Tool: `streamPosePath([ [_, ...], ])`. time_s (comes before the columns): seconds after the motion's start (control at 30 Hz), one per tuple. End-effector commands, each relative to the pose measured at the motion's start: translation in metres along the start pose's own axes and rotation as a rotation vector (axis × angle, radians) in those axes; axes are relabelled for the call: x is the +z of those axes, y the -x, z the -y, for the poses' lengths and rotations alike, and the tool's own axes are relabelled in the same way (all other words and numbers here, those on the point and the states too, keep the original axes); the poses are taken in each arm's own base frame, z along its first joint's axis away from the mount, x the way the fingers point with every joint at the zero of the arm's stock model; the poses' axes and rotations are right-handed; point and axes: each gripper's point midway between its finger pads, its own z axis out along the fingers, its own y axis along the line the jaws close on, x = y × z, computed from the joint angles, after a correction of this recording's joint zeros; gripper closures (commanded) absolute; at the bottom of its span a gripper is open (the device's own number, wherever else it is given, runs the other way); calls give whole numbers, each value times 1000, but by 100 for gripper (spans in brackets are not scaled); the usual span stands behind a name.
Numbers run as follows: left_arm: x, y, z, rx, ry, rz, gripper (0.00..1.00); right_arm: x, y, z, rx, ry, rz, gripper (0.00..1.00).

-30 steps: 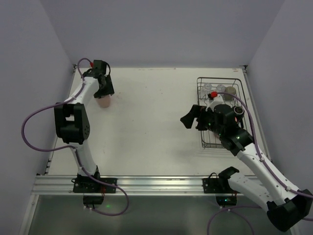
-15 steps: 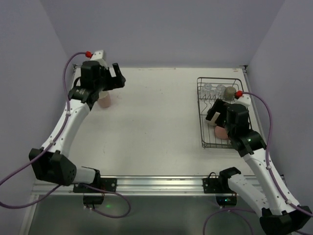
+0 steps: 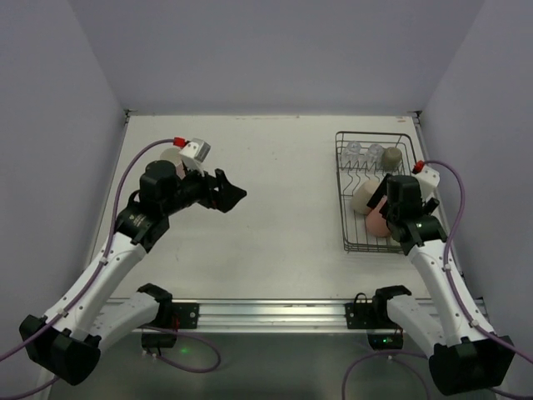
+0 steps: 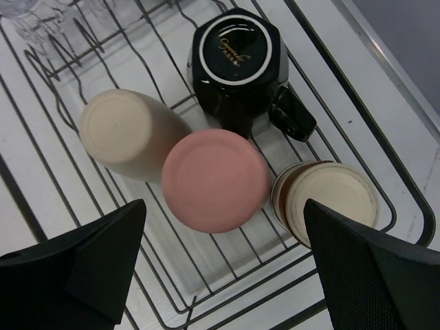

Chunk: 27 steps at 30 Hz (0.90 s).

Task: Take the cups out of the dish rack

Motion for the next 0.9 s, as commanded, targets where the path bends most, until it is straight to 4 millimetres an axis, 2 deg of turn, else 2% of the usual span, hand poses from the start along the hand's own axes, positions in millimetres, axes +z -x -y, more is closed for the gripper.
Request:
streamPosePath([
  [0.0,-1,-3,23,89,-79,14,0,7,-8,3,42,-21,-42,1],
  [0.1,0,-12,28,111,-84,-6,0,14,-9,-5,41,-13,-69,1],
  [0.23,-5,-13,33,124,-94,4,0,26,-15,-7,27,-35,-100,3],
  [0.37,-5,-15,34,118,-99,-1,0,38,-19,0,9,-80,-109,9],
  [0.5,-3,-17,36,108,-115,-10,1,40,-16,2,19,-87,-93,19],
  [0.53,-2,-18,36,105,-116,-13,2,40,-15,3,19,-94,-87,21],
  [0.57,-2,-18,37,104,-118,-12,2,39,-14,4,20,-99,-81,28],
  [0.7,-1,-19,42,91,-152,-21,3,23,-5,7,55,-67,-45,43],
  [0.77,2,-20,46,83,-173,-28,7,15,-2,6,59,-42,-28,52],
  [0.87,2,-17,51,56,-195,-18,10,0,10,6,75,2,12,53],
])
